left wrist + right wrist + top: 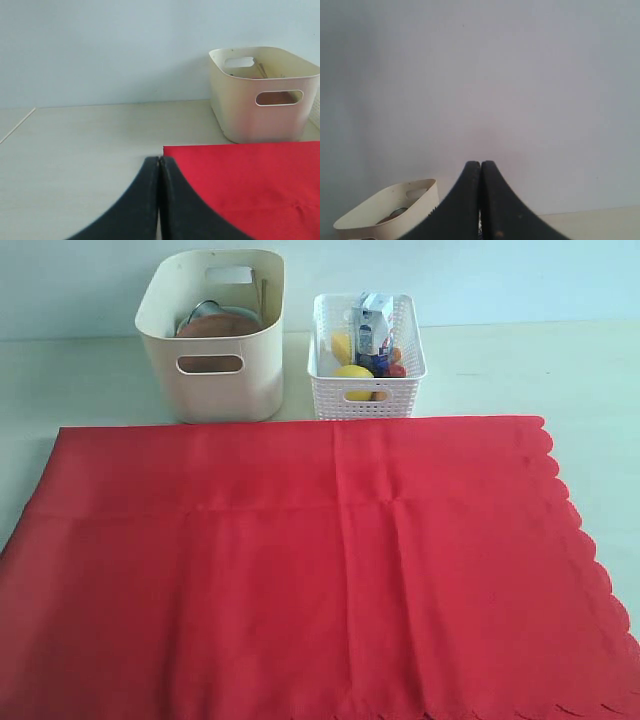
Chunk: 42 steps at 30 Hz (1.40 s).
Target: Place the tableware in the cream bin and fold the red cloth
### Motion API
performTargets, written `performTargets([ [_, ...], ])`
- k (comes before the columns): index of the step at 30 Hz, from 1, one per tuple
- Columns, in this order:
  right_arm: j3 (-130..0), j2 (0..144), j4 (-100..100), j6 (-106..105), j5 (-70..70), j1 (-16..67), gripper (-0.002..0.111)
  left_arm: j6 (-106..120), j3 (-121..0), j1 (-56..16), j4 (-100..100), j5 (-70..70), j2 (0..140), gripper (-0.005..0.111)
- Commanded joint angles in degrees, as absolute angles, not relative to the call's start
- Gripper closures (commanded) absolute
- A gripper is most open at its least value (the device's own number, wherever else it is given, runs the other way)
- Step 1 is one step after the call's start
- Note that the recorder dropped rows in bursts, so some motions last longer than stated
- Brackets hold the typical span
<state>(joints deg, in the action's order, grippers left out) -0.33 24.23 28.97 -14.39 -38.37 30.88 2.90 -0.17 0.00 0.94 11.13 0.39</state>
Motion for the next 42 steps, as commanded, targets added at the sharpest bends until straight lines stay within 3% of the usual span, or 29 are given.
performTargets([
  [1,0.0,15.69,28.42,-18.24,-30.47,30.57,0.108,2.86,0.0,0.0,0.63,11.04,0.0,0.106],
  [7,0.0,9.99,30.5,-21.53,-27.71,30.57,0.108,2.86,0.0,0.0,0.63,11.04,0.0,0.106],
  [42,0.0,9.99,53.77,-40.9,-20.74,30.57,0.108,2.86,0.0,0.0,0.63,11.04,0.0,0.106],
])
